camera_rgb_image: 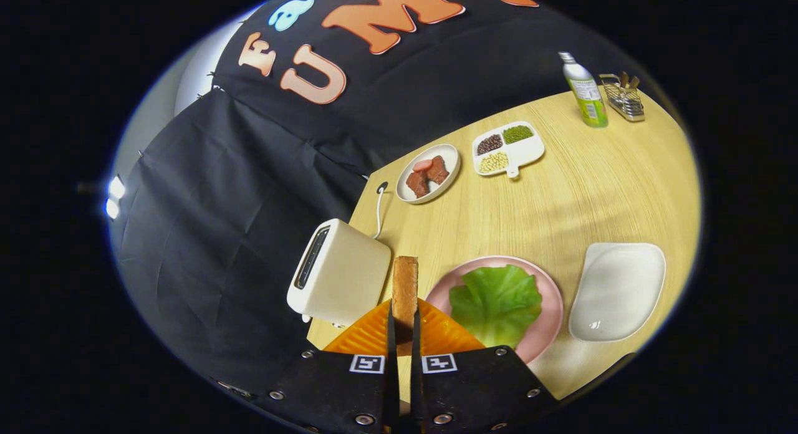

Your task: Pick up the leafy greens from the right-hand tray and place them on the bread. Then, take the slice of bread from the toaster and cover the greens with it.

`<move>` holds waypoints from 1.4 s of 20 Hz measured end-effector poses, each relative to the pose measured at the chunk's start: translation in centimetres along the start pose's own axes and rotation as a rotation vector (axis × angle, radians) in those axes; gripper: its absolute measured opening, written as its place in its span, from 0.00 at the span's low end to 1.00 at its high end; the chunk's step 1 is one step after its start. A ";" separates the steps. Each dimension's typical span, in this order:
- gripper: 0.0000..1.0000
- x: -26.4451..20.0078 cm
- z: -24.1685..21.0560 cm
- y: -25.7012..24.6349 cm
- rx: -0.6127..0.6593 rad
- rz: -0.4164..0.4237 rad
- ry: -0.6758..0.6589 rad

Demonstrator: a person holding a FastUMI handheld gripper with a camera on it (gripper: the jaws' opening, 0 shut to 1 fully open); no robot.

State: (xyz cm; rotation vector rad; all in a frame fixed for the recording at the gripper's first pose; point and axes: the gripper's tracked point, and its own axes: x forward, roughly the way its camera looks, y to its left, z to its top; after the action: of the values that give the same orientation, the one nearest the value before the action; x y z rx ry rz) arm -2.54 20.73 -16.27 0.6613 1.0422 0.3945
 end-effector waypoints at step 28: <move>0.47 1.5 -1.6 -9.3 -0.210 -0.256 -0.121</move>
State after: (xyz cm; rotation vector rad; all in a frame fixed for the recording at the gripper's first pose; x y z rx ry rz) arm -3.29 15.21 -24.04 0.3540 0.9411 0.2338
